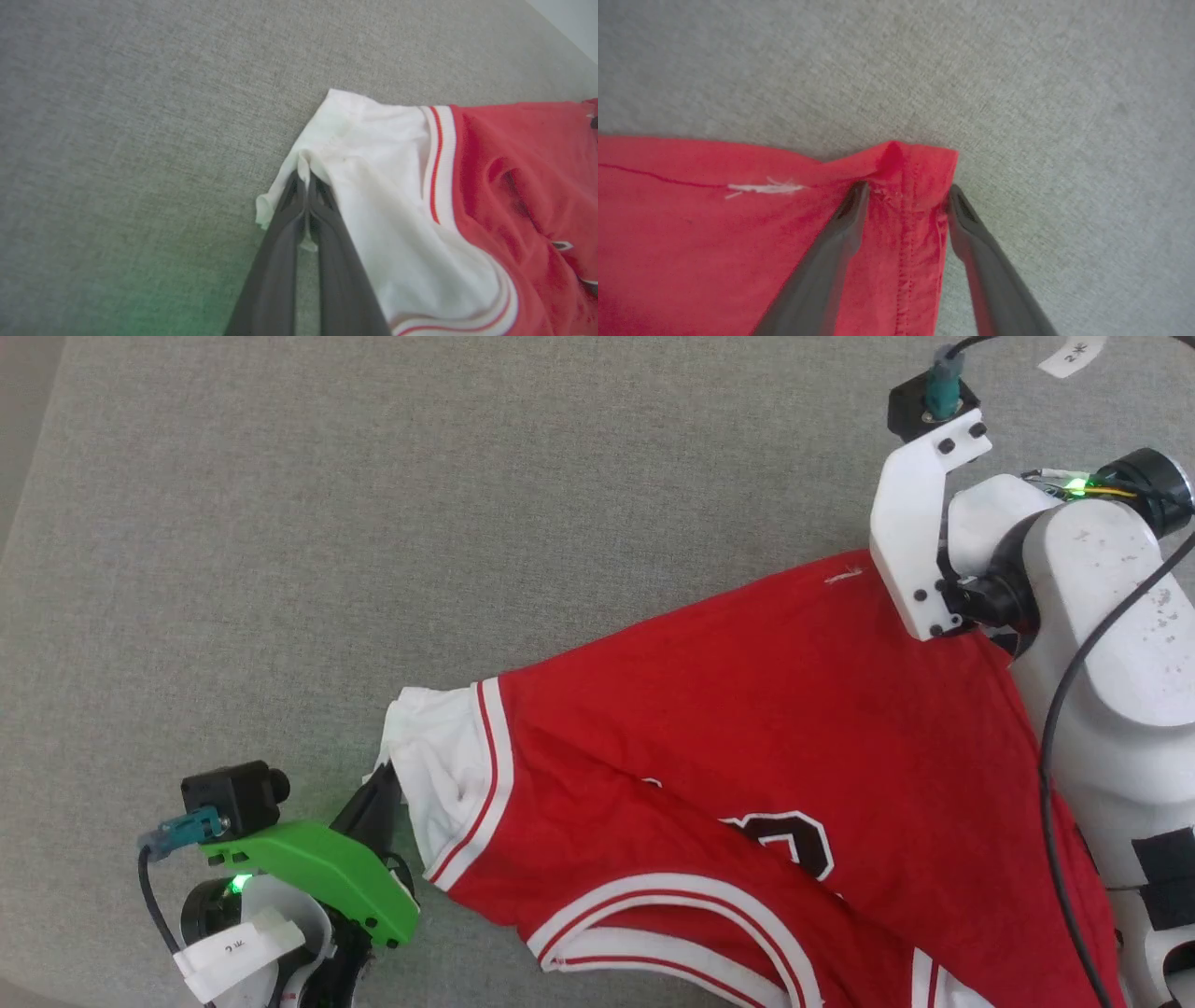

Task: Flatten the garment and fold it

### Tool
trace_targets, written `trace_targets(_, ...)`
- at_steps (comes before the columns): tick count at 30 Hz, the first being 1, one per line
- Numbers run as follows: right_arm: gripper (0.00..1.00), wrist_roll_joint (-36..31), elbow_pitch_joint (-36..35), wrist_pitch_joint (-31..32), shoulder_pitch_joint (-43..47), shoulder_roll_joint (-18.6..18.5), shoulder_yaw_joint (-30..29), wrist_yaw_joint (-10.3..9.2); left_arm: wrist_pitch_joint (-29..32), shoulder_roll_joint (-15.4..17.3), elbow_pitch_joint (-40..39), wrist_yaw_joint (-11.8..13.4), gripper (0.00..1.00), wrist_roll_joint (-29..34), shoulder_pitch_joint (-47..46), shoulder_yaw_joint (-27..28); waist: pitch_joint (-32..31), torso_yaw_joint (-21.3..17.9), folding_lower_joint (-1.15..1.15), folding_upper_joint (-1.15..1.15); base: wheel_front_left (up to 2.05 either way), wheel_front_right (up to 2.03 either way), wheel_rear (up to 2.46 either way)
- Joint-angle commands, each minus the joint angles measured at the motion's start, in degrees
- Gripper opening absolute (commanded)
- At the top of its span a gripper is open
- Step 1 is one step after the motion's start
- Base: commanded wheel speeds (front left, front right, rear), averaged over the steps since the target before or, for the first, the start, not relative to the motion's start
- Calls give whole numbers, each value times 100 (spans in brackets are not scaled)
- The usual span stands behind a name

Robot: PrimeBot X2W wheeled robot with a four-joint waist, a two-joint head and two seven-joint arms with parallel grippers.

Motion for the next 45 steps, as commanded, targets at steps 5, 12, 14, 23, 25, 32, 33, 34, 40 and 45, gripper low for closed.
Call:
trace_targets(5,0,209,-150,-517,431,-22,-447,-8,29,78,193,48,0,-9,5,7,-355,-226,0,0,0,0,0)
trace_targets(12,0,745,-1155,-1386,1128,25,-1032,-8,72,164,128,176,0,43,154,8,-1071,-630,0,0,0,0,0)
trace_targets(14,0,1031,-1595,-1455,1537,29,-1244,-8,89,182,92,232,0,56,226,8,-1294,-761,0,0,0,0,0)
trace_targets(23,0,2126,-3681,-866,4086,257,-2177,-8,133,223,-194,447,0,-12,608,79,-1962,-1228,0,0,0,0,0)
trace_targets(25,0,2340,-3990,-717,4627,378,-2362,-8,77,171,-259,460,0,-104,690,149,-2081,-1263,0,0,0,0,0)
trace_targets(32,0,2886,-4570,-241,5187,434,-2722,-8,12,-22,-567,186,0,-774,666,530,-2462,-1297,0,0,0,0,0)
trace_targets(33,0,2962,-4605,-154,5100,402,-2753,-8,36,5,-602,134,0,-828,581,577,-2512,-1303,0,0,0,0,0)
trace_targets(34,0,3041,-4647,-45,4955,331,-2788,-8,76,40,-650,70,0,-898,436,636,-2567,-1303,0,0,0,0,0)
trace_targets(40,0,3239,-4588,614,3659,-276,-2831,-8,622,525,-664,-169,0,-866,-1020,720,-2676,-1274,0,0,0,0,0)
trace_targets(45,0,3057,-4209,1069,2356,-559,-2578,-8,1134,937,-144,-254,0,-595,-2559,643,-2395,-1317,0,0,0,0,0)
